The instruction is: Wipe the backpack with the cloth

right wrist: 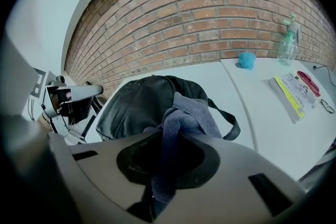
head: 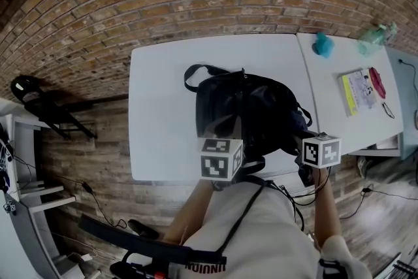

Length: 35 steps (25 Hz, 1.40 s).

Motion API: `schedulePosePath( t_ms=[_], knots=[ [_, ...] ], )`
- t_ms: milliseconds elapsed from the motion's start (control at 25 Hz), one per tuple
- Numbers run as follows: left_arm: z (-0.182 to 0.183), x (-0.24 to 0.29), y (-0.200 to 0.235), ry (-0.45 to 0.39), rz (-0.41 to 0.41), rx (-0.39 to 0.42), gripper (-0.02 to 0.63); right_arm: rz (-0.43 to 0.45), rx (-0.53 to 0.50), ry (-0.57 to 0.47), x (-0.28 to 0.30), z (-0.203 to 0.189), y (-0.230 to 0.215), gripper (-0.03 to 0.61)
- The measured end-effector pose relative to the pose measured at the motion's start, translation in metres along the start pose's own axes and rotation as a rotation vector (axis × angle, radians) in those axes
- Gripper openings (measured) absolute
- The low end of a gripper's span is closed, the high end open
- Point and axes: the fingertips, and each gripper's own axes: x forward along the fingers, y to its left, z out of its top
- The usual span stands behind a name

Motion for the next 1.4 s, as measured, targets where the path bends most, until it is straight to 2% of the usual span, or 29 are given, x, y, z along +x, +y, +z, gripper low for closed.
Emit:
schedulePosePath(
  t_ms=[160,400,640,920,1160,1400],
  knots=[
    [-0.001,-0.002,0.003,-0.003,0.009,-0.005,0.005,0.017,-0.071,-0.082,-0.008,0.042,0.007,0.038],
    [-0.002,-0.007,0.009,-0.008,0.022,-0.017,0.005,0.020,-0.154,-0.197,0.011,0.110,0.012,0.038],
    [-0.006,-0.008,0.010,-0.001,0.022,-0.021,0.005,-0.025,-0.208,-0.214,0.045,0.157,0.007,0.038],
    [-0.006,-0.010,0.015,-0.001,0.030,-0.022,0.005,-0.061,-0.215,-0.172,0.076,0.166,0.000,0.038],
    [-0.007,-0.011,0.016,0.002,0.025,-0.021,0.005,-0.087,-0.202,-0.118,0.095,0.150,-0.006,0.038],
    [-0.006,-0.010,0.016,0.004,0.020,-0.020,0.005,-0.071,-0.198,-0.108,0.092,0.136,-0.004,0.038]
  ],
)
